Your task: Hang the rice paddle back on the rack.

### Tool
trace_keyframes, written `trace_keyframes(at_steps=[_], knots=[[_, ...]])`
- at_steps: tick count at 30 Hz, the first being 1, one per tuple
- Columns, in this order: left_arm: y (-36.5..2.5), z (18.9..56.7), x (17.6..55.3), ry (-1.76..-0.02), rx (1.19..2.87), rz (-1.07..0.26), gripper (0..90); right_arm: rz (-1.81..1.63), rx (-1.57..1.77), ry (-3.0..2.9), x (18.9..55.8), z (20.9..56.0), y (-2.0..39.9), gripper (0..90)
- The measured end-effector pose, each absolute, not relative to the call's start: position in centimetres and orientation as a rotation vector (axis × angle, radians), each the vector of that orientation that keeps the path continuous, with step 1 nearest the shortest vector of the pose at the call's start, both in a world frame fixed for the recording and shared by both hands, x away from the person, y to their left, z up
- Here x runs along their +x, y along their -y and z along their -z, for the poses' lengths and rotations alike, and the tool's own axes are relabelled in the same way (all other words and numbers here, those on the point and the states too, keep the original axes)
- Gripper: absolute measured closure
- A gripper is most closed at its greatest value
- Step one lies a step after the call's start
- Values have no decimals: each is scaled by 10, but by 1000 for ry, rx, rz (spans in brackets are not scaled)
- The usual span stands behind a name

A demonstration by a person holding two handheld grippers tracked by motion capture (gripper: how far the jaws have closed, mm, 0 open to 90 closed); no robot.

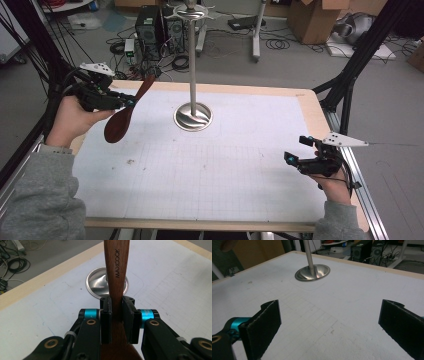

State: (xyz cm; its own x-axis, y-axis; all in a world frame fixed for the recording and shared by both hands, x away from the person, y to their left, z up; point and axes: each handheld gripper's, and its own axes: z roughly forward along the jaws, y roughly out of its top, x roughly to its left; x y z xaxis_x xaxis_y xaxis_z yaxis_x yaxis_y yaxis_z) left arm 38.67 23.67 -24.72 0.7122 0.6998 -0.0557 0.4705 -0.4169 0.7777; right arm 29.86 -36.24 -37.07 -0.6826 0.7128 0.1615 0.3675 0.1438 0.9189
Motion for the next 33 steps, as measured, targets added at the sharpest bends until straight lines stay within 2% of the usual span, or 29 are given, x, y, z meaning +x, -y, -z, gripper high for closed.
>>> trace_keyframes(at_steps=[33], knots=[[-239,193,409,-842,2045,-348,778,-1553,1058,-2111,302,372,364,29]])
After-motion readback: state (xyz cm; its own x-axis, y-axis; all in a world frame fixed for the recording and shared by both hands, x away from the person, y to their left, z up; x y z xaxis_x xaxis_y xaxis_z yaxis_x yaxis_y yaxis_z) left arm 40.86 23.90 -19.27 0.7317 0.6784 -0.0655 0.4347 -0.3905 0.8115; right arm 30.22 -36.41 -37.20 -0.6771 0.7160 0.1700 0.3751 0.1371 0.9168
